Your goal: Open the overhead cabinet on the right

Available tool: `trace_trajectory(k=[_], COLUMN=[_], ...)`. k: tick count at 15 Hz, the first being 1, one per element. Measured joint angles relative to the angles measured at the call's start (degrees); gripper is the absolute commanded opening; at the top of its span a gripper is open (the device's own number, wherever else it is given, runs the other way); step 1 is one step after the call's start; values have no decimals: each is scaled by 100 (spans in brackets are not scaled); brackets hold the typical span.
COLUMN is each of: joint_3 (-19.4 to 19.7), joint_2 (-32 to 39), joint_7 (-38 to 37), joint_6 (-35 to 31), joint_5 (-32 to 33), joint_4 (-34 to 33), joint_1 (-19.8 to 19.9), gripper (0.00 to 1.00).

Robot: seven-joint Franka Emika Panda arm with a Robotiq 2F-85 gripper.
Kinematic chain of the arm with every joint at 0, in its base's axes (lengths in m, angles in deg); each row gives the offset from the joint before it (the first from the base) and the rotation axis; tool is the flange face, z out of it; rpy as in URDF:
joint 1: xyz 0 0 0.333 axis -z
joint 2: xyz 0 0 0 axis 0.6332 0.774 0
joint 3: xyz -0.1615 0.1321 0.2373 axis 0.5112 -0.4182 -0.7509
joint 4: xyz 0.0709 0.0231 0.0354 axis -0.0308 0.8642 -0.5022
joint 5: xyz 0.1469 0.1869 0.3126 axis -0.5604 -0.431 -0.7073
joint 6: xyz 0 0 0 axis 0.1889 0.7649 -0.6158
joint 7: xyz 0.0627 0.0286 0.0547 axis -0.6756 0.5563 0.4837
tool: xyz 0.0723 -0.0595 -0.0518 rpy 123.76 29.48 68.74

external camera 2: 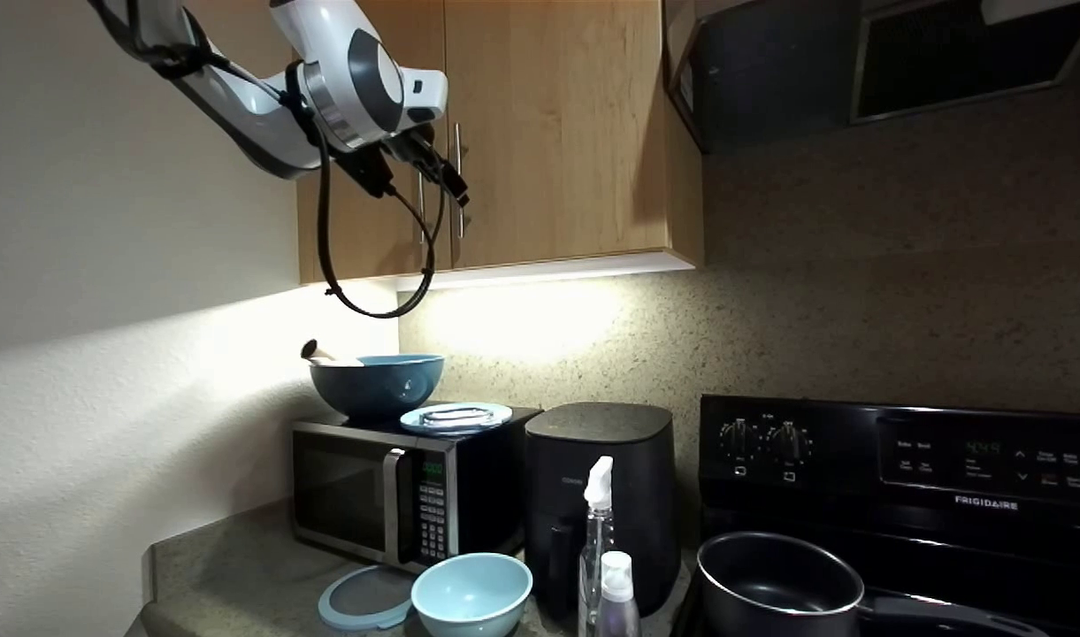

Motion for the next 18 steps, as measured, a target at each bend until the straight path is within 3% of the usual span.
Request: trace_trajectory(k=[6,8,11,18], joint_3=[723,839,862,822], joint_2=[648,776,800,652], joint_7=[2271,2662,2590,559], joint_6=[-34,-35,-20,-16], joint_5=[-1240,-1467,-1365,431], joint_4=[-379,-512,-542,-530], joint_1=[-1738,-2015,-2000,-1305], gripper=[100,100,100,100])
